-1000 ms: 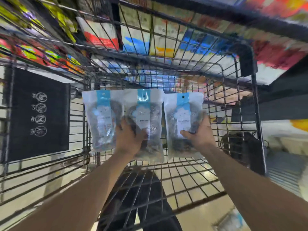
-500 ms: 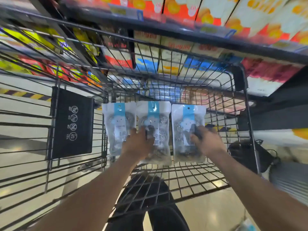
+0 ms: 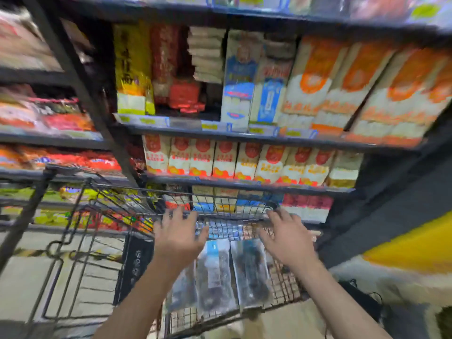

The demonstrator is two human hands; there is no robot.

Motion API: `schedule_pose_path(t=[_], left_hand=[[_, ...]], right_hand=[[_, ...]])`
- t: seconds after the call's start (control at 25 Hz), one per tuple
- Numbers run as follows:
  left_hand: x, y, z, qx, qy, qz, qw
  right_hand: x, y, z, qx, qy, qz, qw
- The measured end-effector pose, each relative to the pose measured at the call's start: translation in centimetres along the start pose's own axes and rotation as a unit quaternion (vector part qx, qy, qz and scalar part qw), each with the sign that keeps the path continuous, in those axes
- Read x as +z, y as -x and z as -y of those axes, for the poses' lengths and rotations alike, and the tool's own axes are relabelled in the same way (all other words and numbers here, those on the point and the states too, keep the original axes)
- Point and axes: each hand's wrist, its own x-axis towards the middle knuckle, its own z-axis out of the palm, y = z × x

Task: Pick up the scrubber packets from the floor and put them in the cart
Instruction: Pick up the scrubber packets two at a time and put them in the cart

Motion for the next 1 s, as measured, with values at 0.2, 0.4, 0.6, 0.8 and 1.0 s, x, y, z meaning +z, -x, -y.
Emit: schedule_pose_path(t=[0.2, 0.4, 0.6, 0.8, 1.0], left_hand=[[-5.7, -0.9, -4.4, 0.083, -0.013, -0.059, 0.995], [-6.6, -1.4, -13.9, 0.253, -0.014, -0.029, 0.967], [-4.0, 4.5, -24.2, 0.475, -0.014, 0.002, 0.880], [-0.2, 16.5, -31.2, 0.634, -0.046, 0.057, 0.770], [3.1, 30.6, -36.0, 0.746, -0.059, 0.086, 0.657]], right_hand=[[-5.8, 3.0, -2.5, 0.056, -0.020, -0.120, 0.991], [-8.2, 11.1, -7.3, 0.230, -0.033, -0.145, 0.962], [-7.1, 25.0, -9.4, 0.438, -0.046, -0.125, 0.889], [-3.6, 40.6, -8.0, 0.614, -0.081, -0.128, 0.775], [0.1, 54.9, -6.2, 0.732, -0.109, -0.143, 0.657]])
